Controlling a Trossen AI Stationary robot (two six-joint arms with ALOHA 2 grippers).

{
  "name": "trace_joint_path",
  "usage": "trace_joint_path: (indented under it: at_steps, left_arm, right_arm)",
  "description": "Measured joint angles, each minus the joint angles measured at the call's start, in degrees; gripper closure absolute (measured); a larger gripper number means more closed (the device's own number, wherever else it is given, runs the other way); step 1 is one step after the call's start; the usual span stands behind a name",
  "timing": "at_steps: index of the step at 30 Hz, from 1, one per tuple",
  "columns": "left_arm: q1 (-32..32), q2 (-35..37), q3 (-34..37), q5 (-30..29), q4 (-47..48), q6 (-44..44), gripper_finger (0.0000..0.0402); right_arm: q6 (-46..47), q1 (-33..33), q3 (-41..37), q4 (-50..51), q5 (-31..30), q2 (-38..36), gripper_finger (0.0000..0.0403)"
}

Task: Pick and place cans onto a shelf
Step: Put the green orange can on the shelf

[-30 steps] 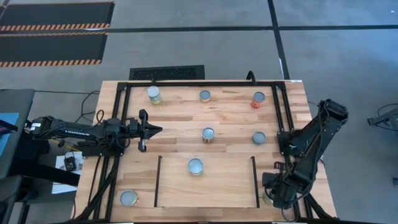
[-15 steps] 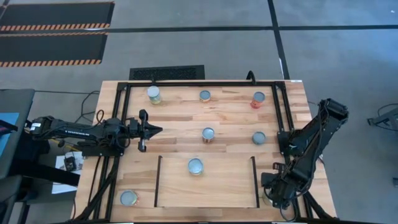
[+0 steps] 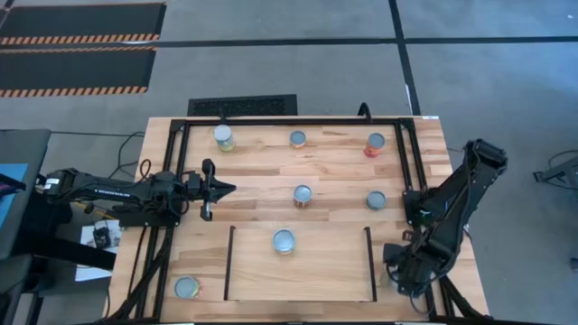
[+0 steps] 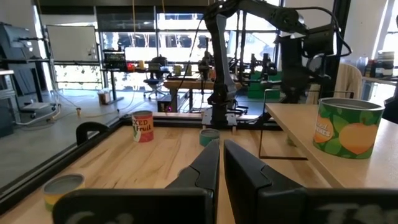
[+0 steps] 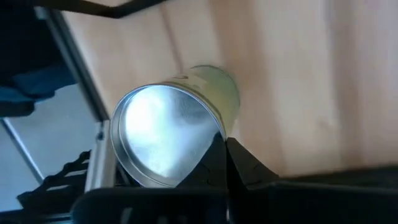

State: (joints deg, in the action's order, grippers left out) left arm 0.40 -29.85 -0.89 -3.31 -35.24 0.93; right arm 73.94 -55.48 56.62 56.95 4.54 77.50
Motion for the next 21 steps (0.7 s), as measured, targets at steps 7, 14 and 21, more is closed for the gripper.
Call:
trace_joint_path:
  at_steps: [7, 14, 21]
  left_arm:
    - [0.0, 0.0, -0.07, 0.0, 0.28, -0.2, 0.0388]
    - [0.0, 0.0, -0.09, -0.02, 0.31, -0.22, 0.0388]
    - [0.0, 0.0, -0.14, 0.05, 1.46, -0.2, 0.0388]
  right_arm:
    - [8.57, 0.65, 0.02, 10.44, -2.18, -4.92, 0.04]
    - [14.4, 5.37, 0.11, 24.15, -9.11, -8.88, 0.0401]
    - [10.25, 16.03, 0.13, 29.28, -14.55, -12.1, 0.0401]
